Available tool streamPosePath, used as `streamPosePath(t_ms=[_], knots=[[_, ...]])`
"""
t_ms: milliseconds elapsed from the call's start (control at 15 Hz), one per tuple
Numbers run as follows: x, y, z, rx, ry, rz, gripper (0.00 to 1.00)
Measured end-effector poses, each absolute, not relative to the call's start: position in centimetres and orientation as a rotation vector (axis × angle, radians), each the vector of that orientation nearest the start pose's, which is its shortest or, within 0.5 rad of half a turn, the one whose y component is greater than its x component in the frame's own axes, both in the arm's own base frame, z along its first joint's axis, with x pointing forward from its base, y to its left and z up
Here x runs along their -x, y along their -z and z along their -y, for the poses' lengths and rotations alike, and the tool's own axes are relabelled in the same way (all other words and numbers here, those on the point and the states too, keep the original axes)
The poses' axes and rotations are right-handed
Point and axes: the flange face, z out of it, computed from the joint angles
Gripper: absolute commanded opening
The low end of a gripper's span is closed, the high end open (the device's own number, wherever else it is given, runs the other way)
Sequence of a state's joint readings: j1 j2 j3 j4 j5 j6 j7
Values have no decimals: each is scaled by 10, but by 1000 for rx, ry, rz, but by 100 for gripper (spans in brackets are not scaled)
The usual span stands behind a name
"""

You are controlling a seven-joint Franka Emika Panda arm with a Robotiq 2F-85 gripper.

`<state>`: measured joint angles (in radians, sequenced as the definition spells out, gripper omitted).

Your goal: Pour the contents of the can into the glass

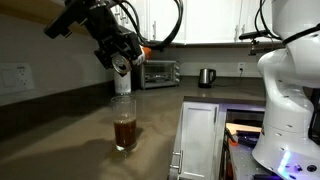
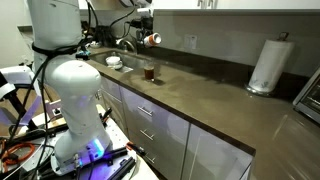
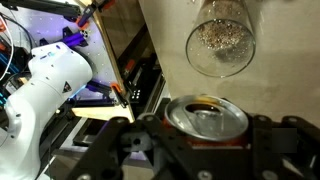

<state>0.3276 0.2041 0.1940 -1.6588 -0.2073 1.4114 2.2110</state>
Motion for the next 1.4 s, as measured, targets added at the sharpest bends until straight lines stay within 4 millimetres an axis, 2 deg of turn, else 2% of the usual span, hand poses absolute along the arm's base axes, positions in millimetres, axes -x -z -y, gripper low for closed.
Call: streamPosePath(t_ms=[400,867,1133,1400], knots=[[-507,-474,-253,2390,149,-2657,26],[-492,-490,-232,2221,148,-2562,26],[-481,-491,-214,2086,100,-2507,26],[-470,-489,-183,1962,-3,-2442,26]])
